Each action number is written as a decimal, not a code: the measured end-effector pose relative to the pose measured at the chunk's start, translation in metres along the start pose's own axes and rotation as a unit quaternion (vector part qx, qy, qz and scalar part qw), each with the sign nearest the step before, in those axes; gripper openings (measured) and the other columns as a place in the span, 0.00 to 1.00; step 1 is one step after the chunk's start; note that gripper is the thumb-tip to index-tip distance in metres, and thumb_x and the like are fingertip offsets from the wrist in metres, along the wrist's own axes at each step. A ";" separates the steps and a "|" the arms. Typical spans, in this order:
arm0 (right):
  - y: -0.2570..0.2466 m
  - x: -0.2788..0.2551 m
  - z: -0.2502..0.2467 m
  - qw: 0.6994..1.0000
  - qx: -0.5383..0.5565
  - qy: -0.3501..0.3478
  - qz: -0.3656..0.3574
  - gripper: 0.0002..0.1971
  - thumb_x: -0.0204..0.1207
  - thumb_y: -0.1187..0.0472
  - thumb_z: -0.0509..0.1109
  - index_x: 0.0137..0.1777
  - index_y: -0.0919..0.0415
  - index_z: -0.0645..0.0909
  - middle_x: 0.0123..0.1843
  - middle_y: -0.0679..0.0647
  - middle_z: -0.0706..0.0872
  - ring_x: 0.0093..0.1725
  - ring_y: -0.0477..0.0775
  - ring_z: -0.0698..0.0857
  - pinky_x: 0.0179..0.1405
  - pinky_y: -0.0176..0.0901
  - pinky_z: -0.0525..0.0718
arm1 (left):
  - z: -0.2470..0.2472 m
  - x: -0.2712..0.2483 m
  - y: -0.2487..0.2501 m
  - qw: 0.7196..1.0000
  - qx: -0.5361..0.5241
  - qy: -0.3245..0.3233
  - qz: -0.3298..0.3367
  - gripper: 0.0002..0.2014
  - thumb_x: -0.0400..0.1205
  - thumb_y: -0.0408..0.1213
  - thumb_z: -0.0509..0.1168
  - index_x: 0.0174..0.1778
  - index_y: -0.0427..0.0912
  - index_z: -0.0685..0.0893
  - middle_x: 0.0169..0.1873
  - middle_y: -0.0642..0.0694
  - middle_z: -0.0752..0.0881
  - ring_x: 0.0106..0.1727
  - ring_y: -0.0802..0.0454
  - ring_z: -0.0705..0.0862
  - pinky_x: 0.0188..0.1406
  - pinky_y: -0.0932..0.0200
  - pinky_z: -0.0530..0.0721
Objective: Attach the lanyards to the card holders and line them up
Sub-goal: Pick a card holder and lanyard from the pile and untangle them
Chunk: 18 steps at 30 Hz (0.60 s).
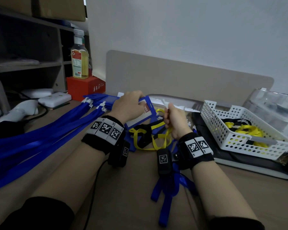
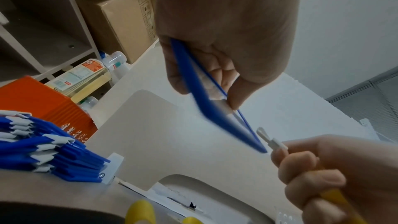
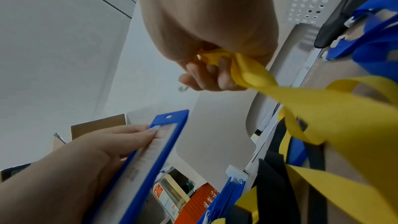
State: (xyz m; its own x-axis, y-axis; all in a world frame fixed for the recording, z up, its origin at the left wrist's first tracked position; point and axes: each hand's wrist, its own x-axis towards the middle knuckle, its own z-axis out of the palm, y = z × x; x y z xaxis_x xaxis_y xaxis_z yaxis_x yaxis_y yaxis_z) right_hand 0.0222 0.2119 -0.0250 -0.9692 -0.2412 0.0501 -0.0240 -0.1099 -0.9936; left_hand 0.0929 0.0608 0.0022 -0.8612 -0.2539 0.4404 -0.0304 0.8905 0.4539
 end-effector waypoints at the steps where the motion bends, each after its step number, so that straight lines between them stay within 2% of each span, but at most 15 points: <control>1: 0.001 0.001 -0.001 1.000 0.028 0.011 -0.002 0.19 0.87 0.55 0.53 0.34 0.57 0.73 0.17 0.44 0.74 0.15 0.42 0.67 0.16 0.34 0.61 | 0.000 0.000 0.001 1.000 -0.004 -0.001 -0.013 0.11 0.84 0.42 0.56 0.57 0.46 0.81 0.49 0.48 0.84 0.51 0.47 0.81 0.49 0.48 0.82; 2: 0.000 0.003 -0.001 0.998 0.060 0.019 -0.002 0.19 0.88 0.55 0.51 0.35 0.57 0.72 0.17 0.44 0.75 0.15 0.42 0.68 0.15 0.33 0.62 | 0.001 0.001 0.001 1.000 -0.015 0.003 -0.021 0.12 0.86 0.43 0.55 0.54 0.44 0.81 0.47 0.48 0.83 0.50 0.47 0.81 0.47 0.50 0.81; 5: -0.004 0.005 -0.004 0.985 0.171 0.022 0.011 0.16 0.89 0.54 0.50 0.40 0.58 0.70 0.21 0.48 0.76 0.16 0.43 0.71 0.15 0.32 0.67 | 0.003 0.001 0.004 0.994 -0.104 -0.008 -0.025 0.20 0.89 0.46 0.50 0.36 0.42 0.78 0.36 0.47 0.81 0.43 0.47 0.81 0.38 0.55 0.72; 7: -0.009 0.006 -0.004 0.968 0.249 0.006 0.026 0.14 0.89 0.55 0.50 0.43 0.58 0.69 0.28 0.52 0.77 0.17 0.45 0.76 0.15 0.31 0.71 | 0.004 -0.001 0.010 0.987 -0.151 -0.044 -0.028 0.23 0.89 0.48 0.48 0.34 0.41 0.78 0.30 0.49 0.79 0.36 0.51 0.79 0.34 0.57 0.70; 8: -0.012 0.006 -0.003 0.956 0.291 -0.006 0.032 0.14 0.89 0.55 0.51 0.44 0.59 0.70 0.30 0.53 0.78 0.18 0.46 0.78 0.16 0.32 0.74 | 0.005 -0.001 0.013 0.979 -0.184 -0.076 -0.036 0.24 0.90 0.49 0.46 0.39 0.38 0.79 0.27 0.50 0.77 0.31 0.52 0.77 0.32 0.58 0.70; 9: -0.014 0.007 -0.002 0.943 0.330 -0.017 0.035 0.13 0.89 0.55 0.51 0.45 0.59 0.70 0.31 0.54 0.79 0.19 0.46 0.79 0.18 0.33 0.77 | 0.007 -0.001 0.015 0.963 -0.235 -0.121 -0.056 0.26 0.90 0.50 0.44 0.46 0.35 0.80 0.22 0.50 0.75 0.26 0.52 0.75 0.28 0.59 0.70; 11: -0.017 0.007 -0.001 0.922 0.384 -0.036 0.034 0.13 0.89 0.54 0.51 0.45 0.59 0.70 0.32 0.54 0.80 0.22 0.47 0.81 0.22 0.35 0.81 | 0.015 -0.004 0.016 0.895 -0.365 -0.232 -0.110 0.27 0.89 0.56 0.41 0.57 0.41 0.80 0.14 0.52 0.67 0.15 0.55 0.65 0.17 0.67 0.64; 12: -0.019 0.007 0.000 0.915 0.400 -0.043 0.032 0.14 0.89 0.54 0.51 0.45 0.59 0.70 0.32 0.54 0.81 0.23 0.47 0.82 0.24 0.35 0.82 | 0.019 -0.005 0.015 0.863 -0.405 -0.277 -0.122 0.29 0.87 0.59 0.41 0.59 0.43 0.80 0.13 0.52 0.65 0.13 0.57 0.62 0.15 0.70 0.60; 13: -0.020 0.007 0.001 0.910 0.411 -0.047 0.031 0.14 0.89 0.53 0.51 0.45 0.59 0.70 0.32 0.54 0.82 0.24 0.47 0.83 0.25 0.35 0.83 | 0.022 -0.007 0.016 0.842 -0.421 -0.314 -0.123 0.31 0.86 0.62 0.40 0.56 0.42 0.79 0.13 0.51 0.64 0.12 0.58 0.61 0.14 0.72 0.58; 16: -0.024 0.005 0.004 0.898 0.438 -0.044 0.021 0.15 0.88 0.53 0.52 0.44 0.59 0.70 0.35 0.54 0.81 0.25 0.47 0.83 0.27 0.37 0.85 | 0.027 -0.010 0.022 0.800 -0.404 -0.424 -0.128 0.35 0.83 0.66 0.35 0.28 0.40 0.69 0.10 0.52 0.65 0.10 0.60 0.62 0.14 0.71 0.59; 18: -0.025 0.006 0.003 0.892 0.450 -0.028 0.010 0.14 0.89 0.54 0.52 0.44 0.60 0.70 0.37 0.55 0.80 0.26 0.47 0.84 0.28 0.37 0.86 | 0.028 -0.009 0.022 0.768 -0.382 -0.498 -0.128 0.39 0.81 0.67 0.31 0.20 0.41 0.69 0.09 0.52 0.66 0.09 0.61 0.63 0.13 0.70 0.61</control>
State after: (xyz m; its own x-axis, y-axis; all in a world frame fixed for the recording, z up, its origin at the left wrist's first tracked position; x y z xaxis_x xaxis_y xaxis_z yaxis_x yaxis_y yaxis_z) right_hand 0.0175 0.2103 0.0008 -0.9526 -0.2975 0.0630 0.2250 -0.8290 -0.5120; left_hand 0.0859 0.0933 -0.0135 -0.8495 0.3692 -0.3769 -0.2839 0.2823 0.9164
